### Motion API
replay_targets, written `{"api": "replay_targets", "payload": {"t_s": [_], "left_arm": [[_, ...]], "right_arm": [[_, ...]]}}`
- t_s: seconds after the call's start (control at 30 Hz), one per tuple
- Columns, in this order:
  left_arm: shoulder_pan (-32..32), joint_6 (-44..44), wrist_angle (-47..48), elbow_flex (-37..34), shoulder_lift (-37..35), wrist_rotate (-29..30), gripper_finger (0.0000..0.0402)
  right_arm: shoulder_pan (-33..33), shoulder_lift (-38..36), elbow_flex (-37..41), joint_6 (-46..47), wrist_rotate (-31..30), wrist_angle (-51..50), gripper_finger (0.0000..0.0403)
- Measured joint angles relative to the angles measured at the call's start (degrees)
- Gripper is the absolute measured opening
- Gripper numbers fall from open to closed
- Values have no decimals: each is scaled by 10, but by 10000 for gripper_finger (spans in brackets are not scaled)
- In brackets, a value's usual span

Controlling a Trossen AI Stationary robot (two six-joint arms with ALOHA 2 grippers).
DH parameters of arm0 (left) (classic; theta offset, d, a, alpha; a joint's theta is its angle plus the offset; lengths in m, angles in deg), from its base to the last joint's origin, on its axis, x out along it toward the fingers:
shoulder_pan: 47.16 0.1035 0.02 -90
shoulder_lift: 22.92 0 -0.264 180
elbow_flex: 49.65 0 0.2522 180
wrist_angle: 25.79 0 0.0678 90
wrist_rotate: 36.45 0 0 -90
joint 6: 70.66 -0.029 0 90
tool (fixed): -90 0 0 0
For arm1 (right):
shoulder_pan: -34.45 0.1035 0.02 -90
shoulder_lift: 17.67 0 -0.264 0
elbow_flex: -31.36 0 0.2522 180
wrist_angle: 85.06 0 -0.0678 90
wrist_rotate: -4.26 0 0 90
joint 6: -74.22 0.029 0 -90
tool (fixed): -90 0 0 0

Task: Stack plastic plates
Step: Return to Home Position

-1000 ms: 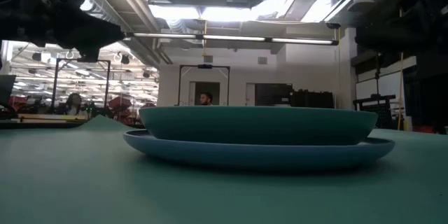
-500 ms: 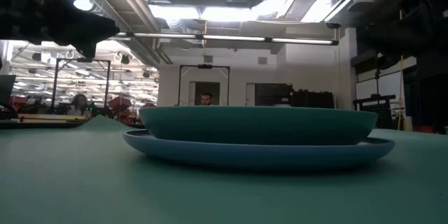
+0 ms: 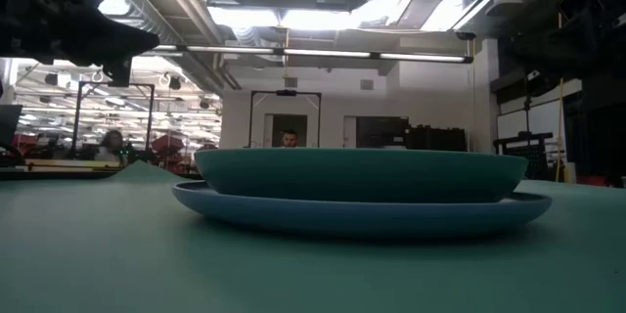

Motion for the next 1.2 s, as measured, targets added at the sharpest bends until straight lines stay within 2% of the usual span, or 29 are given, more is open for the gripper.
{"api": "replay_targets", "payload": {"t_s": [1.2], "left_arm": [[0, 1, 2, 0, 7, -2, 0]], "right_arm": [[0, 0, 0, -1, 0, -1, 2]]}}
